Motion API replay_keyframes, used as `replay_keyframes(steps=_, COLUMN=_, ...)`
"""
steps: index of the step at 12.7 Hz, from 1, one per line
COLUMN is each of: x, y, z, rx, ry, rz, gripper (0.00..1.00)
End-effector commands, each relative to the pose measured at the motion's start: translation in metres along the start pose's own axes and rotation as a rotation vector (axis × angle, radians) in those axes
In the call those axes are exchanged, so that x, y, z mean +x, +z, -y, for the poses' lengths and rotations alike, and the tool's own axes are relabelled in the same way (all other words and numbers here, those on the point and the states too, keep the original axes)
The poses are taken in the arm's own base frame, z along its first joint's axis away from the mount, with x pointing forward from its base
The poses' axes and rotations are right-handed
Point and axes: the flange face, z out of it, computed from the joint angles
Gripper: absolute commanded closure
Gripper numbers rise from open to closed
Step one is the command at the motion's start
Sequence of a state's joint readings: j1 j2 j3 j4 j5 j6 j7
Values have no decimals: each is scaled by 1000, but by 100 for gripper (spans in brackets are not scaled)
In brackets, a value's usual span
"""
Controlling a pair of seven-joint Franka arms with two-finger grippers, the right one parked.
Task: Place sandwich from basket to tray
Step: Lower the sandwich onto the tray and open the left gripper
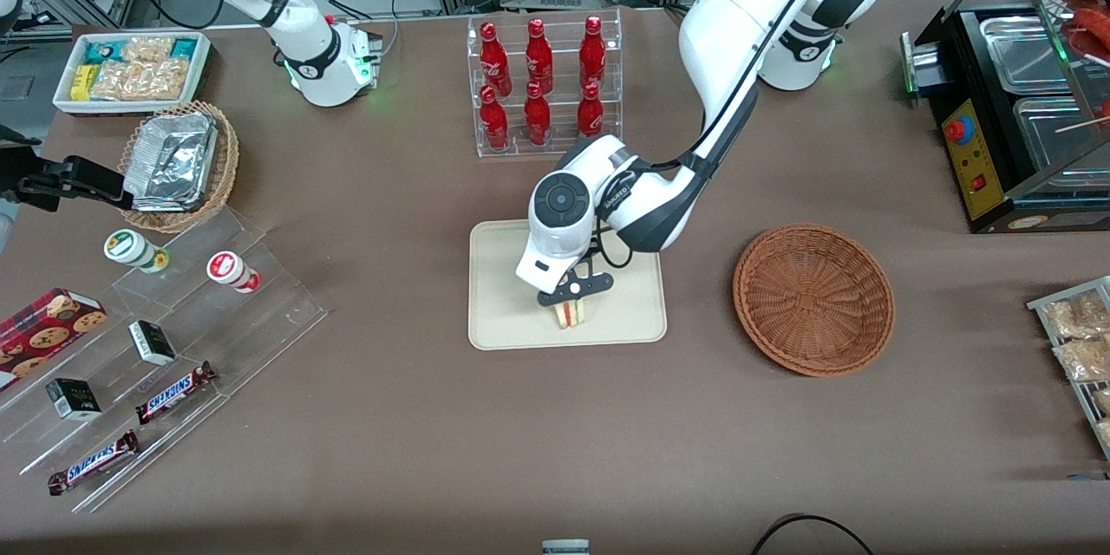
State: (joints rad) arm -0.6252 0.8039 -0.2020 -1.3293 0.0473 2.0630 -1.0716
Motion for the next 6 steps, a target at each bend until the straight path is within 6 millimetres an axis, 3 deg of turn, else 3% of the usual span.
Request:
replay_keyframes(steps=1, x=2, y=6, z=-7, rx=7, ry=-27, rz=-19, gripper=100)
replay_keyframes(steps=2, x=3, y=4, z=-7, rx=4, ry=-27, rz=-20, gripper=73)
replay_keyframes(steps=3, x=4, y=-3, z=-8, rx=1, ry=-26, rz=-21, gripper=15)
replay_keyframes(steps=4, x=6, y=-13, z=-9, rx=-1, ry=-26, rz=-24, gripper=0)
replay_keyframes(steps=6, x=11, y=-32, z=-8, rx=1, ry=-32, rz=-19, gripper=0)
